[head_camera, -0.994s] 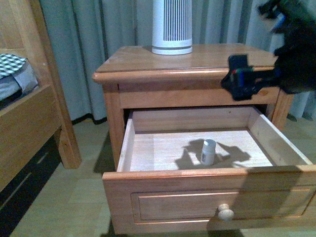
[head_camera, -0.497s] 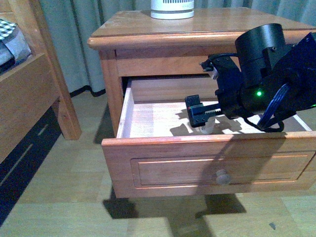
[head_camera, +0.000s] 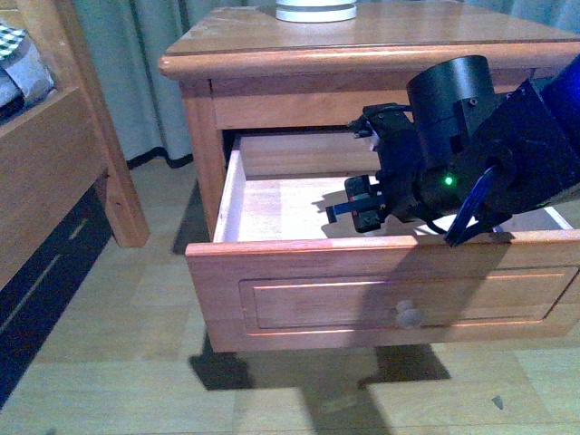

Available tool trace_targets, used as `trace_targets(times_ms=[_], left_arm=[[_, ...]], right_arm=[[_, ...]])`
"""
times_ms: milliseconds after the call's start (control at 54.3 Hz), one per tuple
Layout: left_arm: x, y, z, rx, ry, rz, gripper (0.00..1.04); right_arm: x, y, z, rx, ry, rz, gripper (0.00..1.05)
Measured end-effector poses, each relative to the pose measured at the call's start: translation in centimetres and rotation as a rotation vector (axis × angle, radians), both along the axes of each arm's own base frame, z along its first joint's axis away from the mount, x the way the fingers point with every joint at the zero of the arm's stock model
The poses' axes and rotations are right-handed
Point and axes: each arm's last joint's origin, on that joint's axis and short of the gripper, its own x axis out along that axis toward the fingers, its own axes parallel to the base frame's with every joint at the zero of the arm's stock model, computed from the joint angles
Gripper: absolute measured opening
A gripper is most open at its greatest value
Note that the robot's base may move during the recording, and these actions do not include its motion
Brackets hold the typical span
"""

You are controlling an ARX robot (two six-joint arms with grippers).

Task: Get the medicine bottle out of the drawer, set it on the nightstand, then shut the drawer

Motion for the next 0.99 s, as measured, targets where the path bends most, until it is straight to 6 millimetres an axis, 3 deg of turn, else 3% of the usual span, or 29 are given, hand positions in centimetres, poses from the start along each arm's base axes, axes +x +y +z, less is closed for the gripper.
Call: trace_targets(times_ms=[129, 166, 497, 736, 865, 994], left_arm=[[0.0, 0.0, 0.0, 0.0, 0.0, 0.0, 0.98], [0.0, 0.0, 0.0, 0.0, 0.0, 0.0, 0.98], [0.0, 0.0, 0.0, 0.0, 0.0, 0.0, 0.98], [0.0, 0.0, 0.0, 0.0, 0.0, 0.0, 0.98], [0.0, 0.0, 0.0, 0.0, 0.0, 0.0, 0.98], [0.0, 0.0, 0.0, 0.0, 0.0, 0.0, 0.98]], right_arm=[[-0.4, -0.3, 1.3, 0.008, -0.02, -0.005, 0.28], [-0.6, -0.4, 2.4, 0.022, -0.04, 0.005, 0.28], [-3.0, -0.7, 14.9, 0.099, -0.17, 0.1, 0.28], [-1.5, -1.1, 23.3, 0.075, -0.283, 0.083, 0.28], [1.0, -2.0, 25.1, 0.018, -0.313, 0.027, 0.28], [3.8, -2.7, 24.1, -0.046, -0.313, -0.036, 0.28]])
